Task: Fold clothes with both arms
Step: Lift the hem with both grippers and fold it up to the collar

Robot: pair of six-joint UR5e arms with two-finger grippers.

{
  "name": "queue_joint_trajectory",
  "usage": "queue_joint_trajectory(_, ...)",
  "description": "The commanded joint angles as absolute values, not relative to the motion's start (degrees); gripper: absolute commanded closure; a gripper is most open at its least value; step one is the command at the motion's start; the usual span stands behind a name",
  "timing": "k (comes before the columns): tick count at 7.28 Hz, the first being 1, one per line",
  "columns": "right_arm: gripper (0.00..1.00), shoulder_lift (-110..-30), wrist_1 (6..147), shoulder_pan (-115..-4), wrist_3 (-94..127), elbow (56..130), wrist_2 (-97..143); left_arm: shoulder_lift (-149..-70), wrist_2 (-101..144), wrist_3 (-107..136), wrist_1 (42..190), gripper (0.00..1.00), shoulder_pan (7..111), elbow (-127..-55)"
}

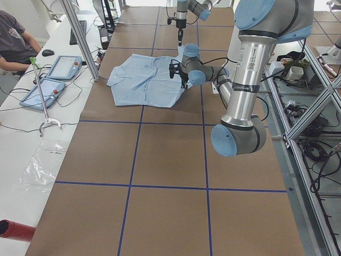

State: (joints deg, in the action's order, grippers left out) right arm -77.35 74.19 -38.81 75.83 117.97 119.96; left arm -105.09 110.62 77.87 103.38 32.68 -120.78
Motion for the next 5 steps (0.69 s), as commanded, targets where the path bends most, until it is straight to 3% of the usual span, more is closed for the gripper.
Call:
queue_joint_trajectory(1,1.00,-70.61,74.44,-46.90,73.58,110.69,124.61,-110.89,114.43,76.91,103.36,1.00,39.79,-115.87)
queue_joint_trajectory(5,1.00,-58.14,74.27,-56.77,66.97,91.38,128.85,-120.37,114.43,76.99,105.37,1.00,46.31,-101.82)
